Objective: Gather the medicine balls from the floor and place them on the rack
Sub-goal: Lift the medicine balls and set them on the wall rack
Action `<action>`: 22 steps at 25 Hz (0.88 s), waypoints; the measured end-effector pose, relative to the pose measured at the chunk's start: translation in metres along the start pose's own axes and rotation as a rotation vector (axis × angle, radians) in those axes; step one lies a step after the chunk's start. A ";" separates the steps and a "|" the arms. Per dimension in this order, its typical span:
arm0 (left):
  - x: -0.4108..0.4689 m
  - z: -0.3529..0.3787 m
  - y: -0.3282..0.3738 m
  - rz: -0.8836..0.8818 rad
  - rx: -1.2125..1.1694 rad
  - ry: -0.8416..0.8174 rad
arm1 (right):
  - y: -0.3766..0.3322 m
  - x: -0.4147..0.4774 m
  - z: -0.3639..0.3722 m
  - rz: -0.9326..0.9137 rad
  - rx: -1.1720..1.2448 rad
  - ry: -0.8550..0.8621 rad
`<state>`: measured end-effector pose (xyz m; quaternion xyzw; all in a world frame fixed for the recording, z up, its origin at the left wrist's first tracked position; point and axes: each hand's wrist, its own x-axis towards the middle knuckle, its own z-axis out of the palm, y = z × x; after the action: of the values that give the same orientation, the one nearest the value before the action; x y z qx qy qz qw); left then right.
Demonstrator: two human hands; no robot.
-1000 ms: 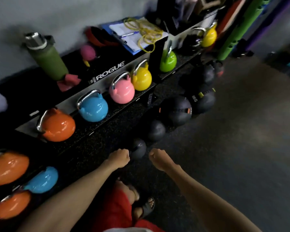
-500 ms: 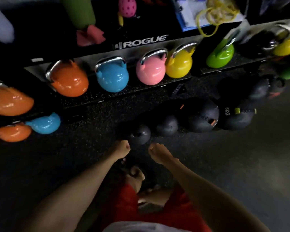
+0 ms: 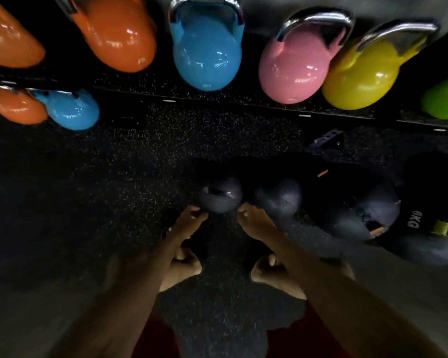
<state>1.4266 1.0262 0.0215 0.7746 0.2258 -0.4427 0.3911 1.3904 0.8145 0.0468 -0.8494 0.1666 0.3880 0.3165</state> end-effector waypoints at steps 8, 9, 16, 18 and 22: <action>0.181 0.059 -0.056 -0.118 -0.456 -0.011 | 0.074 0.198 0.037 -0.103 0.103 0.142; 0.197 0.065 -0.061 -0.098 -0.508 -0.017 | 0.080 0.219 0.043 -0.101 0.137 0.148; 0.279 0.098 -0.095 0.120 -0.710 -0.190 | 0.090 0.324 0.070 -0.069 0.393 0.127; 0.282 0.100 -0.087 0.077 -0.860 -0.160 | 0.086 0.331 0.071 -0.070 0.461 0.143; 0.280 0.099 -0.077 -0.077 -1.063 -0.083 | 0.079 0.333 0.075 -0.063 0.478 0.243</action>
<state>1.4638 0.9927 -0.2812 0.4428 0.4315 -0.3115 0.7216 1.5215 0.7933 -0.2773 -0.7957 0.2638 0.2230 0.4975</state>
